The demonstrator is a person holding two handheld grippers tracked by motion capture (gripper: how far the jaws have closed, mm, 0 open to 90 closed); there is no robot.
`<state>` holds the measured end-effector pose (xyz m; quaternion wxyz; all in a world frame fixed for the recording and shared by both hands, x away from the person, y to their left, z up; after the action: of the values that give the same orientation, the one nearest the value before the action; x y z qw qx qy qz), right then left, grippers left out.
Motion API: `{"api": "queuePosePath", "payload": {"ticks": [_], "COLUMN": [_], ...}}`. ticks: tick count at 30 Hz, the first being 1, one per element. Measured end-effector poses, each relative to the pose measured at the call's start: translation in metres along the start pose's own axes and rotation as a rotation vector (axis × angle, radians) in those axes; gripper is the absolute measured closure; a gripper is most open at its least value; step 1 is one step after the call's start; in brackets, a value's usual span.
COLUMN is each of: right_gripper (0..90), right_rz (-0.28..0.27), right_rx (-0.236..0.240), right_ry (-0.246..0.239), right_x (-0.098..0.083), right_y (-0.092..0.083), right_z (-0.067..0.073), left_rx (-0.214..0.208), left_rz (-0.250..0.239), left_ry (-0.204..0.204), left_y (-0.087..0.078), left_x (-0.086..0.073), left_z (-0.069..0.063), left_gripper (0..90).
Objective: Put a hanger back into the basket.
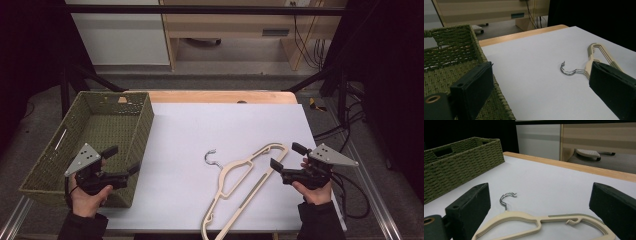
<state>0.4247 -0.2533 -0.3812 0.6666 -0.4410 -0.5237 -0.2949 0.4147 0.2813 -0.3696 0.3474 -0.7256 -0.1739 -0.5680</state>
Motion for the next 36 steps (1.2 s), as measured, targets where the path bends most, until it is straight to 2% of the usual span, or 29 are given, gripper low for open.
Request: {"api": "queuePosePath", "payload": {"ticks": [8, 13, 17, 23, 24, 25, 26, 33, 36], "right_gripper": [5.4, 7.4, 8.3, 9.6, 10.5, 10.5, 11.4, 12.6, 13.9], "right_rz": [0.007, 0.009, 0.024, 0.036, 0.038, 0.038, 0.048, 0.09, 0.117], "right_rx": [0.001, -0.004, -0.007, 0.018, 0.025, 0.025, 0.048, 0.073, 0.082], "right_ry": [-0.003, -0.032, -0.033, -0.055, -0.07, -0.07, -0.08, -0.11, -0.143], "right_x": [0.002, 0.008, 0.009, 0.013, 0.016, 0.016, 0.018, 0.022, 0.021], "right_y": [0.002, 0.006, 0.011, 0.019, 0.024, 0.024, 0.029, 0.051, 0.065], "right_z": [0.003, 0.011, 0.014, 0.021, 0.027, 0.027, 0.032, 0.049, 0.06], "left_rx": [-0.002, -0.005, -0.008, -0.004, -0.005, -0.004, -0.004, -0.005, -0.003], "left_rz": [0.009, 0.005, 0.018, 0.014, 0.013, 0.013, 0.011, 0.009, 0.007], "left_ry": [0.007, 0.001, 0.007, 0.003, 0.002, 0.002, 0.0, 0.004, 0.0], "left_y": [-0.001, 0.001, 0.003, 0.001, 0.001, 0.001, 0.001, 0.0, 0.001], "left_x": [-0.001, -0.002, -0.003, -0.002, -0.002, -0.002, -0.002, -0.001, -0.002], "left_z": [-0.001, -0.001, -0.001, -0.001, -0.001, -0.001, -0.001, -0.001, -0.002], "left_gripper": [5.6, 5.7, 5.6, 5.6, 5.6, 5.6, 5.6, 5.6, 5.6]}}
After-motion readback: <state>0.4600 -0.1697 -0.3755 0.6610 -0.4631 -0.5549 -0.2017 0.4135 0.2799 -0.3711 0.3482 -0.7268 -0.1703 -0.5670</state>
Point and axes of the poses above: each handheld gripper's, and its own axes: y roughly forward along the jaws, x roughly out of its top, z roughly to its left, the point moved 1 cm from there along y, roughly forward along the jaws, and after that the axes turned 10 degrees about -x, right-handed, at the moved point
